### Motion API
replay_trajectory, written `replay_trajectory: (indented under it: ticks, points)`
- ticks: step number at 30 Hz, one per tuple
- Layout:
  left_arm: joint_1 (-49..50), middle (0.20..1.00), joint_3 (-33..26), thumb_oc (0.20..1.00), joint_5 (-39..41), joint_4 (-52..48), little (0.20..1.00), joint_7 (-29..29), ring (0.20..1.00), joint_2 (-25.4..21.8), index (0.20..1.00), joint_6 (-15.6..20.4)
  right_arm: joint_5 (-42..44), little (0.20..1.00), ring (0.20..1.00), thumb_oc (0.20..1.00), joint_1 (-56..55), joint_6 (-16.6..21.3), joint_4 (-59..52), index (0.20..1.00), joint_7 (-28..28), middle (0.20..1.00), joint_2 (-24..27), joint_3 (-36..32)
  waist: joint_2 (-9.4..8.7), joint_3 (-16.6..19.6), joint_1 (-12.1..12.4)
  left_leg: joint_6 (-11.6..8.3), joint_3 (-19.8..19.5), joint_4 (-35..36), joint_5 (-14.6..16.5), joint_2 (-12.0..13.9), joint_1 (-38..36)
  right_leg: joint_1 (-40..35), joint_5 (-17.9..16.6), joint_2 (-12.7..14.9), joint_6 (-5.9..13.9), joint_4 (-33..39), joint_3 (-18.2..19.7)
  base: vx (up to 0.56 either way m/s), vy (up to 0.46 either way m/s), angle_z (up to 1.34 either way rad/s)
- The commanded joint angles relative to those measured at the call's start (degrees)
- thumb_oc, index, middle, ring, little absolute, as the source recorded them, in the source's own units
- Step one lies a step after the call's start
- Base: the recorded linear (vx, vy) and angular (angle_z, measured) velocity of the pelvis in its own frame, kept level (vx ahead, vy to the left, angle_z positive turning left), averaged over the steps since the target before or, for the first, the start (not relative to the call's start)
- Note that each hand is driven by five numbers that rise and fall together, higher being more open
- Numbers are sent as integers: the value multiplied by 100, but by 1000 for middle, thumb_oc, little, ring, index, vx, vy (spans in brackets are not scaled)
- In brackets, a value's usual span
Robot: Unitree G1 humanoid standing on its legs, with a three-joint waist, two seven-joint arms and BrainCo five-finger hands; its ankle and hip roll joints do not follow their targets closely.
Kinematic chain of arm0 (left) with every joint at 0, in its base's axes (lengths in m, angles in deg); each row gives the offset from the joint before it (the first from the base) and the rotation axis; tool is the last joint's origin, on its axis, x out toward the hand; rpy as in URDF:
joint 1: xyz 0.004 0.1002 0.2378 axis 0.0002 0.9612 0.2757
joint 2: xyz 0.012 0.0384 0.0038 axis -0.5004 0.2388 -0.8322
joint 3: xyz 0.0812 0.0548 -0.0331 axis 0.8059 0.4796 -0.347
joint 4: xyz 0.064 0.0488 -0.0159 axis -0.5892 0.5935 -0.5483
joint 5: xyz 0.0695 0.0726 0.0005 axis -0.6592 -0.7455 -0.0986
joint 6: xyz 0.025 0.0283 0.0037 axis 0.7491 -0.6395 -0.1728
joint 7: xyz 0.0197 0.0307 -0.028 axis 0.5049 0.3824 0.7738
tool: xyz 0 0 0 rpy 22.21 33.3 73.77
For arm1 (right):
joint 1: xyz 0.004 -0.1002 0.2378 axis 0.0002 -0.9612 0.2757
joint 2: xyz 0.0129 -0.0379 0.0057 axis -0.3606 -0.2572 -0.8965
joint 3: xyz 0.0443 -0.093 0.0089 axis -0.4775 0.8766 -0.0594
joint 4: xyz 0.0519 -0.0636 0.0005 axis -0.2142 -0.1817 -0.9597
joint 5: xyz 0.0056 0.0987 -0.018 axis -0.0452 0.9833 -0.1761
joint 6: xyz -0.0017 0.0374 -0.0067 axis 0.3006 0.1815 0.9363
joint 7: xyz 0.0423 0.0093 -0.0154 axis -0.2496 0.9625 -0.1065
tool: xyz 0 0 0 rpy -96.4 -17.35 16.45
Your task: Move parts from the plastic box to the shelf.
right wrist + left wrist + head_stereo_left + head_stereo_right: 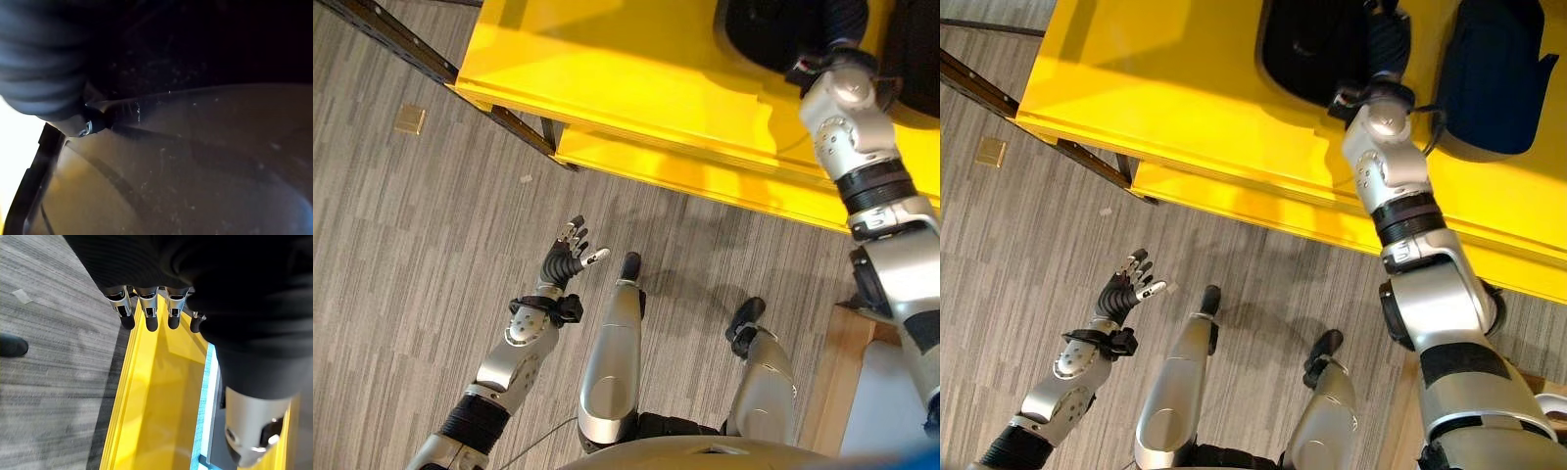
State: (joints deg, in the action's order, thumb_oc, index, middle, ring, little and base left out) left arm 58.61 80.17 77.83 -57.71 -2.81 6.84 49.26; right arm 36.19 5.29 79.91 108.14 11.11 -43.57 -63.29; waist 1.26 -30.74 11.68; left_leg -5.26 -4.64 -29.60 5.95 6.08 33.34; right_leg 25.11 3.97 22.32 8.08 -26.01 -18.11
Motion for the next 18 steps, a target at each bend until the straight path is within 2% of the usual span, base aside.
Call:
replay_trajectory:
  ticks: [1, 7, 18]
  points:
    - [116, 1000, 18, 1000, 0, -507, 1000, 14, 1000, -264, 1000, 343, -243, 200, 200, 200, 754, 417, -42, 200, -27, 200, 347, 189, -32, 98, -4, -98, 78, 134, -31, 175, 83, -560, 713, 2, 51, -303, 202, 10, -5, 5]
    - [-45, 1000, 144, 1000, 24, -505, 1000, 70, 1000, -256, 1000, 418, -204, 200, 200, 200, 1196, 405, 682, 200, 23, 200, 484, 462, -57, 97, -36, -91, 80, 123, -26, 204, 200, -422, 724, -24, 56, -317, 222, 7, -1, 2]
    - [-233, 1000, 225, 1000, 65, -480, 1000, 182, 1000, -228, 1000, 524, -374, 200, 200, 200, 1460, 299, 1311, 200, 128, 200, 394, 804, -30, 97, -51, -76, 69, 110, -19, 163, 292, -369, 700, -24, 65, -295, 208, 0, 0, 0]
